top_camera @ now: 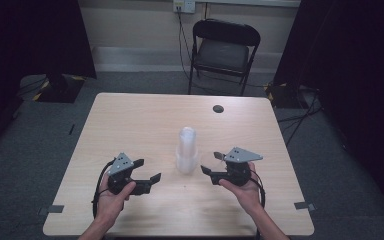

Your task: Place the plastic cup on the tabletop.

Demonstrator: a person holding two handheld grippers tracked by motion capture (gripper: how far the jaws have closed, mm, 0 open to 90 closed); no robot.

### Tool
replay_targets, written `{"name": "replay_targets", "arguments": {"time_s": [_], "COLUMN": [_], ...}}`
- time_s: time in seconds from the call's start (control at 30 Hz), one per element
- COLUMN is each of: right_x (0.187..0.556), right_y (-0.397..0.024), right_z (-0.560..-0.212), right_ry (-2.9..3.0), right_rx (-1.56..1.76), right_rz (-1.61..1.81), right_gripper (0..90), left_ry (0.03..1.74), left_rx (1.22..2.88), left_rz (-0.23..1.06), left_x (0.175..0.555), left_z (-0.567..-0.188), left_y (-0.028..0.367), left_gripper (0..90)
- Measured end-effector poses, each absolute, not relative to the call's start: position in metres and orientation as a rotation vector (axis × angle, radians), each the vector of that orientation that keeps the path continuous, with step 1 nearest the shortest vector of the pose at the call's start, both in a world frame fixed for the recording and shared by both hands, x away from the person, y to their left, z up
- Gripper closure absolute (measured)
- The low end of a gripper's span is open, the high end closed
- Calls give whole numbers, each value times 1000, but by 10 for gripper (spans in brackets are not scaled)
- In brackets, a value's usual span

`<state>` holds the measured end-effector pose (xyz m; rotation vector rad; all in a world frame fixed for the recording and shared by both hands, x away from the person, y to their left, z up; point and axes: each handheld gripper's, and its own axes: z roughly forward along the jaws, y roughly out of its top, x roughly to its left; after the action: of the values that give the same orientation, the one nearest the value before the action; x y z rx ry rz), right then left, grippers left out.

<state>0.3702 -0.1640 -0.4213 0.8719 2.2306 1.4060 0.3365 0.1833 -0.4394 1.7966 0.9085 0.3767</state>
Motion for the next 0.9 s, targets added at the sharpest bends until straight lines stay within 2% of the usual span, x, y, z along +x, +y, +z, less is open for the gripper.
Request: {"name": "replay_targets", "arguments": {"time_s": [0.53,0.9], "right_x": [429,460], "right_y": [-174,-161], "right_z": [-418,-430], "right_ry": [2116,2124], "right_rx": [1049,1092], "right_rz": [1384,1344], "right_gripper": [303,293], "left_ry": [960,966], "left_rx": [1796,1805], "left_rz": [409,403], "left_x": [339,339], "left_z": [-446,-449], "left_y": [190,189], "left_gripper": [167,176]}}
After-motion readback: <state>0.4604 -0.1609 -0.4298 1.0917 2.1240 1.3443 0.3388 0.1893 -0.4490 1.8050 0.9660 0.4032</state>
